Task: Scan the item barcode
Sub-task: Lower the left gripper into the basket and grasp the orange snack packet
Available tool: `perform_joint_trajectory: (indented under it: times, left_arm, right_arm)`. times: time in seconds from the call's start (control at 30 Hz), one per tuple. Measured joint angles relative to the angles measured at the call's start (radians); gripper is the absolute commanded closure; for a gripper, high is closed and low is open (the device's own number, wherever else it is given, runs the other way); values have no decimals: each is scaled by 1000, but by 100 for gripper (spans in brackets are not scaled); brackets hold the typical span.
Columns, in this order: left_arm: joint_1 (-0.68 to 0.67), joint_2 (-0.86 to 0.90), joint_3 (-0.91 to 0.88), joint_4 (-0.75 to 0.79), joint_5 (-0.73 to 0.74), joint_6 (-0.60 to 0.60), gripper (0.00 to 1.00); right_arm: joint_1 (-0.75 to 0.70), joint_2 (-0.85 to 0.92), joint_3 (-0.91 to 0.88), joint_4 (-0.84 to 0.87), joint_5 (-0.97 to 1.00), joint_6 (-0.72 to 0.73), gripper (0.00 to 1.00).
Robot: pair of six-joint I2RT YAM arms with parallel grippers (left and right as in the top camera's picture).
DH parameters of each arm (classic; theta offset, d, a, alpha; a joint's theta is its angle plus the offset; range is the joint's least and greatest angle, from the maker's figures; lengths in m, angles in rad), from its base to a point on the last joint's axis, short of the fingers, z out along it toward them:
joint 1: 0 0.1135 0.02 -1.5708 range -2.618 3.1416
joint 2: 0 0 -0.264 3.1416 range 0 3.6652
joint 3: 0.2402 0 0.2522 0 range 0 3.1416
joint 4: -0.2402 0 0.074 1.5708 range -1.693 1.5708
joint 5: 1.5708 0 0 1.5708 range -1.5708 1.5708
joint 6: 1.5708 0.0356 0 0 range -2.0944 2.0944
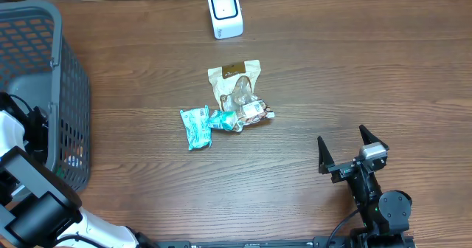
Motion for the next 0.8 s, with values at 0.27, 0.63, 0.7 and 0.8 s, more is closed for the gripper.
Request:
perform_joint_trajectory:
  times: [0.27, 0.63, 0.7, 0.8]
  left_arm:
    - [0, 0, 0, 7, 0, -10, 96]
    - [45, 0, 0, 25, 1, -114, 96]
    - [67, 0, 2, 23, 8, -146, 96]
    - [90, 2, 32, -12, 38, -176, 96]
  right_arm:
    - [0, 0, 0, 0, 0, 0, 0]
    - [0, 0, 0, 0, 0, 1, 0]
    - [0, 0, 0, 0, 0, 0, 0]
    - [0, 0, 0, 0, 0, 0, 0]
